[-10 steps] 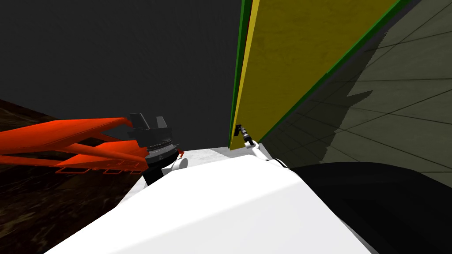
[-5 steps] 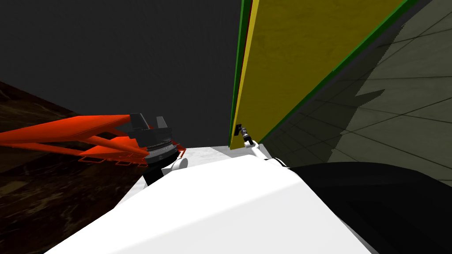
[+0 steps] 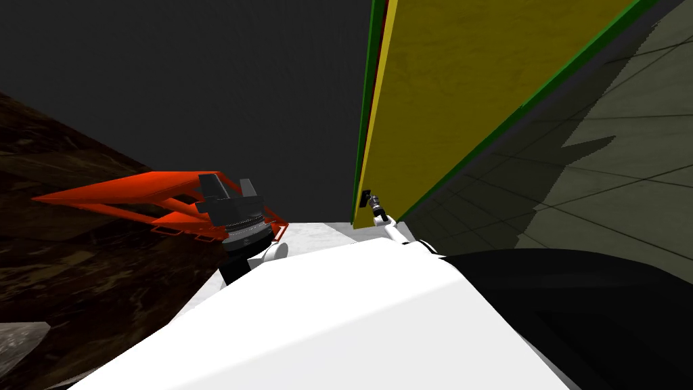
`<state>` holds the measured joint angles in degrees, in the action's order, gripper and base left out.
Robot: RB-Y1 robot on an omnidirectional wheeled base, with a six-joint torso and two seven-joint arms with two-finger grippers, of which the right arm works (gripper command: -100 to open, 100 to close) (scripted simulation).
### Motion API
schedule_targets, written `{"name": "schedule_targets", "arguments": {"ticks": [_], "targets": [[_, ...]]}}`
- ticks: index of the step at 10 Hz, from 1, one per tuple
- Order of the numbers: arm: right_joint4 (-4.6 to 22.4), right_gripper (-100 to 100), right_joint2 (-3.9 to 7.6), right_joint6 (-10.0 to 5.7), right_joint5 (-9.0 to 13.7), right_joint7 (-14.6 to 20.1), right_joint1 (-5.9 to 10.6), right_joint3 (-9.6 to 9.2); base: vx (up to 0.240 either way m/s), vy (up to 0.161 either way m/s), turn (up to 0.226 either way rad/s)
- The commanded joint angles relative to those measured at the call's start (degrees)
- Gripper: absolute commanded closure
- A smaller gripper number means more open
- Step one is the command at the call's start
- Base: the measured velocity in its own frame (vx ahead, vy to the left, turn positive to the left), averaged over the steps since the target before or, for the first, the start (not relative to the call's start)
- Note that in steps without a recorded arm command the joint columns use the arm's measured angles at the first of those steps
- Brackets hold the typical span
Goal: Pull the door open
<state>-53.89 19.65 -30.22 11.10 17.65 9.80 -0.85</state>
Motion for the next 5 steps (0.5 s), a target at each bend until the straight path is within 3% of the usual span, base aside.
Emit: {"name": "schedule_targets", "arguments": {"ticks": [1,2,5], "targets": [[-0.27,100,-0.4,-0.05,1.77,2.86,0.78,-0.69,-0.068,-0.035,0.094],[-0.27,100,-0.4,-0.05,1.77,3.21,0.78,-0.69,-0.054,-0.029,0.053],[0.7,100,-0.48,0.16,4.92,7.72,1.67,-1.03,-0.048,-0.03,0.086]]}}
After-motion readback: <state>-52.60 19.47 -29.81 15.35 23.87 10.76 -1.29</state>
